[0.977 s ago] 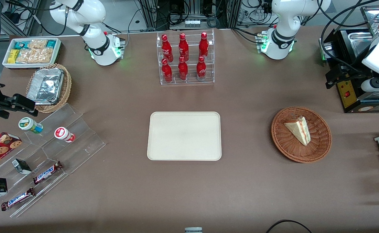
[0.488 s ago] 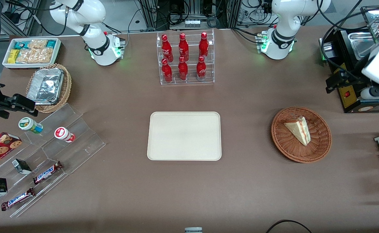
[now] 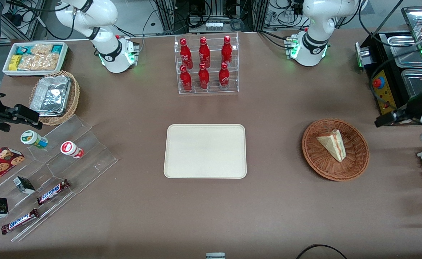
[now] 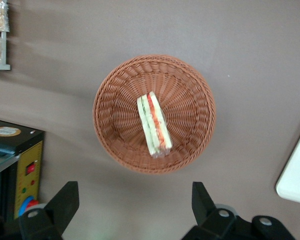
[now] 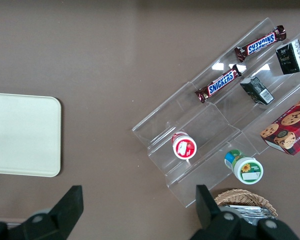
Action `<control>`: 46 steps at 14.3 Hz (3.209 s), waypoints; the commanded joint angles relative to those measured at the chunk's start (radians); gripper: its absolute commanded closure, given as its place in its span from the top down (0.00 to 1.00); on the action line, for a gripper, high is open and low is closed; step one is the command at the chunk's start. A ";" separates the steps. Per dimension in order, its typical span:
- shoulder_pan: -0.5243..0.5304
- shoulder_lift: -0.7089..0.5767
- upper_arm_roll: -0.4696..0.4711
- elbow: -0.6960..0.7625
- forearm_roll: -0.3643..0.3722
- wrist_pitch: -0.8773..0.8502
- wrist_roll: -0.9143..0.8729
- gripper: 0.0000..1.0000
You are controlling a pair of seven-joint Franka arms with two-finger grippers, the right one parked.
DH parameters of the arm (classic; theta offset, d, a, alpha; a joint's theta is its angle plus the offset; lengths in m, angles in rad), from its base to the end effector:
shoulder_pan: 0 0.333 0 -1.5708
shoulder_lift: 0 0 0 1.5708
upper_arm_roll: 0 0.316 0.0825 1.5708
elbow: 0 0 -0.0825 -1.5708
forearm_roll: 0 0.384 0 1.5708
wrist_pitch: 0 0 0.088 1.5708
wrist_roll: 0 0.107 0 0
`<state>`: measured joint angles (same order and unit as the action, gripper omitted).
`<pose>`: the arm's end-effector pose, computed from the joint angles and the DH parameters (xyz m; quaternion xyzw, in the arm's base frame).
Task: Place sandwich from basket to tray
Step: 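Lower the open left gripper over the sandwich in the basket, then close the left gripper on the wrapped sandwich, then lift the sandwich and carry it with the left gripper over the tray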
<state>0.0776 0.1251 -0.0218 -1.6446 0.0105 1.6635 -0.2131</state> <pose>0.5892 0.0346 0.5255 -0.9897 -0.1331 0.0526 0.0080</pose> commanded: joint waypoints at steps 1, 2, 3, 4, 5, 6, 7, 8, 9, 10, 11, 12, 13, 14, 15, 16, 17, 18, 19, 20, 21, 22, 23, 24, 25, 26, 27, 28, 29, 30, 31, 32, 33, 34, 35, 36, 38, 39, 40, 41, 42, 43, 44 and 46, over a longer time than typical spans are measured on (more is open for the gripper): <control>0.004 -0.004 -0.009 -0.111 0.013 0.120 -0.045 1.00; 0.004 0.001 -0.009 -0.148 0.013 0.172 -0.066 1.00; 0.004 0.014 -0.009 -0.179 0.013 0.205 -0.124 1.00; 0.002 0.033 -0.009 -0.193 0.013 0.226 -0.167 1.00; 0.001 0.047 -0.009 -0.211 0.013 0.246 -0.178 1.00; 0.001 0.051 -0.009 -0.237 0.013 0.286 -0.190 1.00; -0.001 0.053 -0.009 -0.280 0.013 0.353 -0.234 1.00; -0.007 0.067 -0.009 -0.311 0.011 0.425 -0.290 1.00; -0.018 0.085 -0.010 -0.335 0.011 0.474 -0.348 1.00; -0.028 0.100 -0.010 -0.351 0.013 0.501 -0.389 1.00; -0.030 0.108 -0.010 -0.375 0.013 0.522 -0.411 1.00; -0.024 0.104 -0.010 -0.415 0.011 0.554 -0.413 1.00; -0.027 0.099 -0.010 -0.458 0.011 0.600 -0.417 1.00; -0.032 0.100 -0.010 -0.492 0.011 0.626 -0.420 1.00; -0.033 0.102 -0.009 -0.518 0.013 0.649 -0.420 1.00; -0.027 0.103 -0.009 -0.541 0.014 0.666 -0.419 1.00; -0.022 0.100 -0.009 -0.560 0.014 0.683 -0.417 1.00; -0.022 0.102 -0.009 -0.563 0.013 0.685 -0.420 1.00; -0.025 0.106 -0.009 -0.564 0.013 0.688 -0.430 1.00; -0.028 0.113 -0.009 -0.566 0.013 0.697 -0.431 1.00; -0.030 0.119 -0.009 -0.566 0.013 0.708 -0.431 1.00; -0.033 0.131 -0.009 -0.570 0.014 0.719 -0.430 1.00; -0.035 0.146 -0.009 -0.575 0.014 0.731 -0.430 0.99; -0.039 0.160 -0.009 -0.574 0.014 0.736 -0.430 0.98; -0.044 0.166 -0.010 -0.574 0.014 0.736 -0.430 0.91; -0.045 0.166 -0.010 -0.572 0.014 0.736 -0.428 0.86; -0.045 0.166 -0.010 -0.572 0.014 0.733 -0.422 0.77; -0.044 0.165 -0.010 -0.570 0.014 0.725 -0.414 0.55; -0.044 0.159 -0.010 -0.569 0.016 0.716 -0.413 0.33; -0.044 0.154 -0.010 -0.564 0.017 0.691 -0.411 0.27; -0.053 0.137 -0.010 -0.560 0.026 0.668 -0.413 0.25; -0.065 0.116 -0.010 -0.551 0.035 0.636 -0.413 0.24; -0.079 0.093 -0.010 -0.520 0.037 0.583 -0.413 0.24; -0.100 0.078 -0.013 -0.479 0.039 0.517 -0.411 0.24; -0.136 0.068 -0.013 -0.427 0.043 0.456 -0.411 0.24; -0.184 0.073 -0.013 -0.372 0.089 0.400 -0.399 0.24; -0.275 0.100 -0.015 -0.292 0.123 0.351 -0.397 0.23; -0.307 0.111 -0.017 -0.275 0.123 0.351 -0.405 0.22; -0.343 0.129 -0.018 -0.253 0.115 0.352 -0.410 0.21; -0.375 0.145 -0.018 -0.223 0.114 0.351 -0.396 0.21; -0.392 0.162 -0.021 -0.198 0.111 0.351 -0.394 0.21; -0.407 0.186 -0.036 -0.170 0.109 0.355 -0.391 0.21; -0.423 0.221 -0.062 -0.134 0.106 0.357 -0.391 0.20; -0.438 0.304 -0.105 -0.049 0.077 0.358 -0.405 0.21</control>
<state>-0.3392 0.3284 -0.1016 -1.8111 0.1053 2.0367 -0.6144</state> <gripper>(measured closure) 0.793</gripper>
